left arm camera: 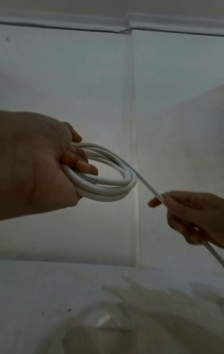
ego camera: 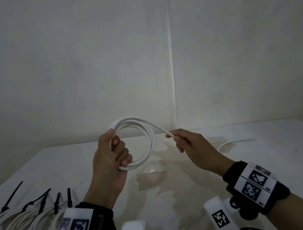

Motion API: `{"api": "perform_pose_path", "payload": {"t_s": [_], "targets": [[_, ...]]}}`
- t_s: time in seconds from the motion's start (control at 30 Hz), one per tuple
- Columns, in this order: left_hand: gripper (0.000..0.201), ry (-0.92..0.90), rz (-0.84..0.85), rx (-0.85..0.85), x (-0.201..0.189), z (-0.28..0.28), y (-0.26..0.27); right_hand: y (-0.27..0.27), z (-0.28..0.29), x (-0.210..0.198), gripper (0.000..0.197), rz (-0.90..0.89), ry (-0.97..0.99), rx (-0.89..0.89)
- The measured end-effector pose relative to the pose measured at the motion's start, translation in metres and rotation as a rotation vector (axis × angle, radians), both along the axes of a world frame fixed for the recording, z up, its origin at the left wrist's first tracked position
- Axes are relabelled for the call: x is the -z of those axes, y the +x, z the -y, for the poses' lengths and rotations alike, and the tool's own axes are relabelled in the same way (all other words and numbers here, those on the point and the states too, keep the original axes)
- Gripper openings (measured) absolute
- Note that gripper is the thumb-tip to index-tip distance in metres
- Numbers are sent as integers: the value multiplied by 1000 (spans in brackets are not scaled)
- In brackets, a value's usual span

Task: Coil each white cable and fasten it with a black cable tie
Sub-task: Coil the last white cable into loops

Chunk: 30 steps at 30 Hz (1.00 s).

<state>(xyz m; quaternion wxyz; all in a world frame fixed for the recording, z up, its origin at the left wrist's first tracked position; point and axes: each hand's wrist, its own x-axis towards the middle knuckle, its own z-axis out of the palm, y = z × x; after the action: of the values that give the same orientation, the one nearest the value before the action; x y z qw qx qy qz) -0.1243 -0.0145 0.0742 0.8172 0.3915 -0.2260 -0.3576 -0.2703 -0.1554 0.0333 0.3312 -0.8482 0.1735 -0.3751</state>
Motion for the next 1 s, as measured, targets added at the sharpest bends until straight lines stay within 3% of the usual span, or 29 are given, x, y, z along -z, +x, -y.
{"api": "perform_pose_path", "payload": {"t_s": [0.33, 0.53, 0.63, 0.7, 0.8, 0.87, 1.0], "targets": [[39, -47, -106, -116, 2, -2, 24, 3, 20, 21, 34, -136, -15, 117], [38, -129, -152, -326, -12, -3, 47, 0, 29, 40, 21, -306, -130, 86], [37, -83, -59, -449, -10, 2, 45, 10, 19, 34, 36, -524, -420, 58], [36, -33, 29, -517, -7, 7, 42, 19, 6, 32, 33, -456, -643, 5], [38, 34, 199, -598, 0, 14, 38, 28, -6, 28, 7, -279, -871, -62], [39, 77, 332, -642, 7, 18, 36, 35, -17, 21, 17, -192, -908, -130], [34, 171, 642, -648, 25, 19, 27, 44, -36, 7, 13, -88, -945, -188]]}}
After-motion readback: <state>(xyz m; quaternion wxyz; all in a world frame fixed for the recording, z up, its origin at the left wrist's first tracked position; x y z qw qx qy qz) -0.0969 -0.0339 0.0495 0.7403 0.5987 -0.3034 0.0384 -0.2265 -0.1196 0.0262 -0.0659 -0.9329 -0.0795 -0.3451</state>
